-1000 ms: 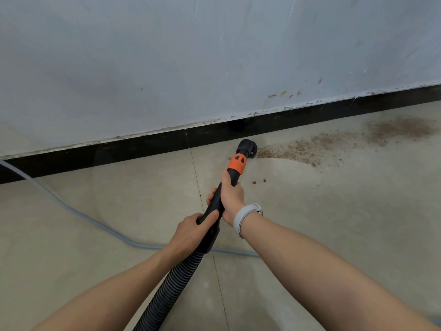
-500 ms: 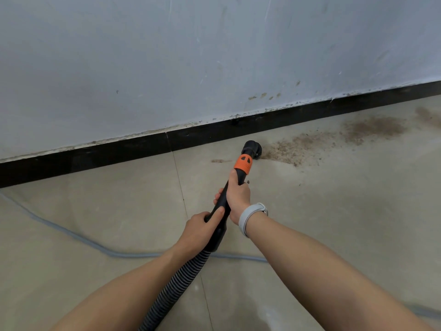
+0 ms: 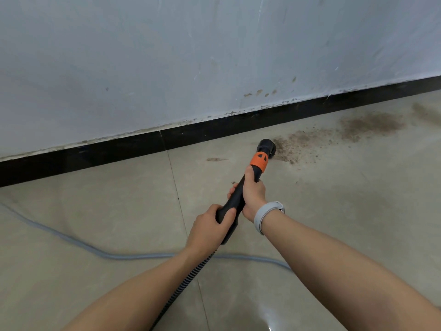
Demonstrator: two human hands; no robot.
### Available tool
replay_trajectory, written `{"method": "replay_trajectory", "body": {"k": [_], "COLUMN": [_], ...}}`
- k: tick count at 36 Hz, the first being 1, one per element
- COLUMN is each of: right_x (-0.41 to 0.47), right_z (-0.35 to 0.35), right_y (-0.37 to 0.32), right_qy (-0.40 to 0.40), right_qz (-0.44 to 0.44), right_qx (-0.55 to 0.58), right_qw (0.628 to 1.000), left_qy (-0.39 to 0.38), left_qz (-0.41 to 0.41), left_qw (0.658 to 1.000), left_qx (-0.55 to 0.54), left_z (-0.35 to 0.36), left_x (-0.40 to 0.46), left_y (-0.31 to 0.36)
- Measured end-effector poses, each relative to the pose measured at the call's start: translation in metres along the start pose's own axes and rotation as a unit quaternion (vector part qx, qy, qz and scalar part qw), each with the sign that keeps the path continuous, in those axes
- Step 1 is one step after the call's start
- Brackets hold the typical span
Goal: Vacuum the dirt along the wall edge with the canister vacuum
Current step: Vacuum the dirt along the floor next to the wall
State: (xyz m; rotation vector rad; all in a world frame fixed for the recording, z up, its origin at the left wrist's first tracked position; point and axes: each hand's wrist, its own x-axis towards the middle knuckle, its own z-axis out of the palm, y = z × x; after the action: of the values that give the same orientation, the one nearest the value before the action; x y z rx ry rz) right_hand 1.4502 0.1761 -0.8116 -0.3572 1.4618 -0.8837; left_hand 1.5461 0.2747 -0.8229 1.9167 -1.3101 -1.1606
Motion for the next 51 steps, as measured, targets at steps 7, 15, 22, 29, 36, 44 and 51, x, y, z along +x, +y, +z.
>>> {"method": "replay_trajectory", "body": {"k": [7,15,22,29,36,44,51], "right_x": [-0.017,-0.052,-0.078,-0.085,-0.072,-0.087,-0.117], "right_z": [0.026,0.068,0.084,0.079,0.048,0.044,0.067], "right_y": [0.007,0.038,0.07,0.068,0.046,0.056,0.081], "right_qy": [-0.061,-0.133,-0.158,-0.122,-0.047,-0.029,-0.133], "right_qz": [0.015,0.047,0.066,0.061,0.047,0.047,0.112], "right_qx": [-0.017,-0.063,-0.076,-0.071,-0.044,-0.034,-0.048], "right_qw": [0.998,0.988,0.982,0.988,0.997,0.998,0.984], "left_qy": [0.053,0.106,0.123,0.097,0.032,0.01,0.046], "left_qz": [0.016,-0.028,-0.046,-0.037,-0.016,-0.051,-0.055], "left_qw": [0.998,0.994,0.991,0.995,0.999,0.998,0.997], "left_qx": [0.013,-0.009,0.0,-0.006,0.006,0.031,0.039], "left_z": [-0.022,-0.053,-0.074,-0.074,-0.056,-0.064,-0.089], "left_x": [-0.013,-0.044,-0.072,-0.075,-0.059,-0.065,-0.087], "left_y": [-0.013,-0.047,-0.078,-0.07,-0.044,-0.046,-0.058]}}
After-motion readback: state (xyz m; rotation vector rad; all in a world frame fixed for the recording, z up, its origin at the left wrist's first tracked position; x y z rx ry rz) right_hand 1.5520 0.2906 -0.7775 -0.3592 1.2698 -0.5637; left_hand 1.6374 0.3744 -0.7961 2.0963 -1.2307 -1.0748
